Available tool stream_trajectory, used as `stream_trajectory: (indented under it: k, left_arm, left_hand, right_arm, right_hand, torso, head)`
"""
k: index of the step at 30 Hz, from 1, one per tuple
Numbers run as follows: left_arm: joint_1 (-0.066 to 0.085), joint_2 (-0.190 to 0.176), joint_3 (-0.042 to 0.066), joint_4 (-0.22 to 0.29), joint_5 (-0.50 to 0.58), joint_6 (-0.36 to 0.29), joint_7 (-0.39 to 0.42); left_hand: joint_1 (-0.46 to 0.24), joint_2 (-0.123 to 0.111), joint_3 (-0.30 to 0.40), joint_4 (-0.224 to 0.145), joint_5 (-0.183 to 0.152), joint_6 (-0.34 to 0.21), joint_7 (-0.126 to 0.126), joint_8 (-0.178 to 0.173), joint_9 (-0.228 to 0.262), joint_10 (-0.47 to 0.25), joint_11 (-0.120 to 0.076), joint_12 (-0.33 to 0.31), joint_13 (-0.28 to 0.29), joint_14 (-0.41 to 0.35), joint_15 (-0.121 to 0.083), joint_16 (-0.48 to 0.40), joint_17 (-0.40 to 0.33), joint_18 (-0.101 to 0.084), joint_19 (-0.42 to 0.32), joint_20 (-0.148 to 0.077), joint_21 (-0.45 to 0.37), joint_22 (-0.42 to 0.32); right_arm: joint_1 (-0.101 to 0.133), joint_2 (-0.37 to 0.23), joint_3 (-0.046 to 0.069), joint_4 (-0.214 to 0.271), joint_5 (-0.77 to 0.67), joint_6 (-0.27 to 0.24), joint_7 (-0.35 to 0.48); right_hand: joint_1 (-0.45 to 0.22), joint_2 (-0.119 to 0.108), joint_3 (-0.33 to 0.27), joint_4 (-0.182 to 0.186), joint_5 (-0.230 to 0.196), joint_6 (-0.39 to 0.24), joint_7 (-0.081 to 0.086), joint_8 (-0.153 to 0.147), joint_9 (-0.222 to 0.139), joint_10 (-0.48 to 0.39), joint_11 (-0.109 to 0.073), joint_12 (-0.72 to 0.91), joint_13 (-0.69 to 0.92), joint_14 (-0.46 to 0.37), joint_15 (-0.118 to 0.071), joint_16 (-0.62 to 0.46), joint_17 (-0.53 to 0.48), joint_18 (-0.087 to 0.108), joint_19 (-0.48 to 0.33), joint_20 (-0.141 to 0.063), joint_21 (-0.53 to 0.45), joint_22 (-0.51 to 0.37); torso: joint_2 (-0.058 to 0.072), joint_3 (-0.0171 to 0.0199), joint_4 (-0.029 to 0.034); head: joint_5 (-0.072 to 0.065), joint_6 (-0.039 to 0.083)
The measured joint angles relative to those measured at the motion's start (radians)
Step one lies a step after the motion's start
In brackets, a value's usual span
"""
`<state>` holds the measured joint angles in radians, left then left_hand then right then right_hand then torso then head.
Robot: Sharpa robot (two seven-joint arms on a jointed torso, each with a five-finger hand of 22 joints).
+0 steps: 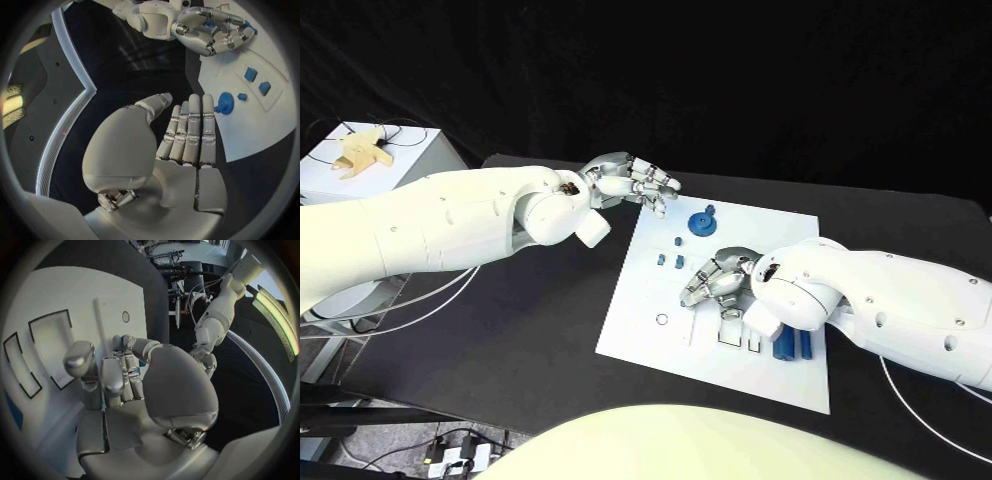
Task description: Assemble the parts on the task board
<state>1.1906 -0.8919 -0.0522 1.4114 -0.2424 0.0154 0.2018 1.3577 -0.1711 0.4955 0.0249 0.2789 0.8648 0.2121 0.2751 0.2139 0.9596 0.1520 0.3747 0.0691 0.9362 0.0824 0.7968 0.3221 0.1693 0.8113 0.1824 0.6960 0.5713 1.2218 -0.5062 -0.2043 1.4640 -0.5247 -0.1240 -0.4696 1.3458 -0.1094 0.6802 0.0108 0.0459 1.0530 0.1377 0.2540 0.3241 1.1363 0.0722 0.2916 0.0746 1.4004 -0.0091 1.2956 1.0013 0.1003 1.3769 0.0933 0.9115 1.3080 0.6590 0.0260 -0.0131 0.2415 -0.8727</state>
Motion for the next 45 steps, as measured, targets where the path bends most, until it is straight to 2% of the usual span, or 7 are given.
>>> stream_trajectory:
  k: [30, 35, 39, 40, 43, 45]
  left_arm:
    - [0.000, -0.001, 0.000, 0.002, -0.001, 0.001, -0.003]
    - [0.000, -0.001, 0.000, 0.002, -0.001, 0.002, -0.004]
    - [0.000, -0.001, 0.000, 0.001, -0.002, 0.003, -0.005]
    - [0.000, -0.001, 0.000, 0.001, -0.002, 0.003, -0.005]
    - [0.000, -0.001, 0.000, 0.001, -0.002, 0.003, -0.005]
    - [0.000, -0.001, 0.000, 0.001, -0.002, 0.004, -0.006]
  left_hand:
    - [0.000, 0.000, 0.000, 0.000, 0.000, 0.000, 0.000, 0.000, 0.000, 0.000, 0.000, 0.000, 0.000, 0.000, 0.000, 0.000, 0.000, 0.000, 0.000, 0.000, 0.000, 0.000]
    - [0.000, 0.000, 0.000, 0.000, 0.000, 0.000, 0.000, 0.000, -0.001, 0.000, 0.000, 0.000, 0.000, 0.000, 0.000, 0.000, 0.002, 0.000, 0.000, 0.000, 0.000, 0.000]
    - [0.000, 0.000, 0.000, 0.000, 0.000, 0.000, 0.000, 0.000, -0.001, 0.000, 0.000, 0.000, 0.000, 0.000, 0.000, 0.000, 0.002, 0.000, 0.000, 0.000, 0.000, 0.000]
    - [0.000, 0.000, 0.000, 0.000, 0.000, 0.000, 0.000, 0.000, -0.001, 0.000, 0.000, 0.000, 0.000, 0.000, 0.000, 0.000, 0.002, 0.000, 0.000, 0.000, 0.000, 0.000]
    - [0.000, 0.000, 0.000, 0.000, 0.000, 0.000, 0.000, 0.000, -0.001, 0.000, 0.000, 0.000, 0.000, 0.000, 0.000, 0.000, 0.002, 0.000, 0.000, 0.000, 0.000, 0.000]
    - [0.000, 0.000, 0.000, 0.000, 0.000, 0.000, 0.000, 0.000, -0.001, 0.000, 0.000, 0.000, 0.000, 0.000, 0.000, 0.000, 0.002, 0.000, 0.000, 0.000, 0.000, 0.000]
  right_arm:
    - [-0.001, 0.013, -0.005, -0.003, -0.064, -0.008, 0.001]
    - [-0.003, 0.013, -0.005, 0.004, -0.098, -0.021, 0.010]
    - [-0.005, 0.011, -0.006, 0.004, -0.128, -0.035, 0.017]
    - [-0.005, 0.011, -0.006, 0.004, -0.136, -0.038, 0.018]
    - [-0.005, 0.010, -0.005, 0.007, -0.160, -0.045, 0.024]
    - [-0.006, 0.010, -0.005, 0.008, -0.175, -0.050, 0.028]
  right_hand:
    - [-0.002, -0.002, 0.000, -0.006, 0.001, -0.001, 0.003, -0.001, 0.002, 0.007, 0.000, -0.003, 0.001, 0.004, 0.004, 0.000, 0.007, 0.000, 0.000, 0.000, 0.000, 0.000]
    - [-0.002, -0.002, -0.017, -0.023, 0.001, -0.002, 0.003, -0.001, 0.015, 0.017, -0.001, 0.007, 0.007, 0.009, -0.002, 0.008, 0.022, 0.000, 0.000, 0.000, 0.020, 0.000]
    - [-0.013, 0.002, -0.041, -0.046, 0.012, -0.008, -0.004, 0.002, 0.026, 0.019, -0.002, 0.035, 0.028, 0.015, -0.008, 0.008, 0.032, 0.000, 0.004, -0.004, 0.029, 0.000]
    - [-0.015, -0.001, -0.049, -0.055, 0.014, -0.007, -0.005, 0.002, 0.025, 0.035, -0.015, 0.052, 0.045, 0.016, -0.009, 0.009, 0.033, 0.000, 0.006, -0.006, 0.029, 0.000]
    - [-0.011, -0.010, -0.066, -0.071, 0.017, -0.012, -0.011, 0.002, 0.025, 0.038, -0.019, 0.071, 0.048, 0.020, -0.013, 0.012, 0.036, 0.000, 0.007, -0.007, 0.029, 0.000]
    - [-0.011, -0.010, -0.077, -0.083, 0.018, -0.014, -0.013, 0.002, 0.028, 0.022, -0.029, 0.117, 0.079, 0.023, -0.016, 0.012, 0.041, 0.000, 0.011, -0.011, 0.035, 0.000]
  torso:
    - [0.000, -0.0001, -0.0002]
    - [0.000, 0.0004, -0.0002]
    - [0.000, 0.0004, -0.0001]
    - [0.000, 0.0004, -0.0001]
    - [0.000, 0.0004, -0.0002]
    - [0.000, 0.0004, -0.0002]
  head:
    - [0.004, 0.000]
    - [0.004, 0.000]
    - [0.003, 0.000]
    - [0.003, 0.000]
    - [0.003, 0.000]
    - [0.003, 0.000]
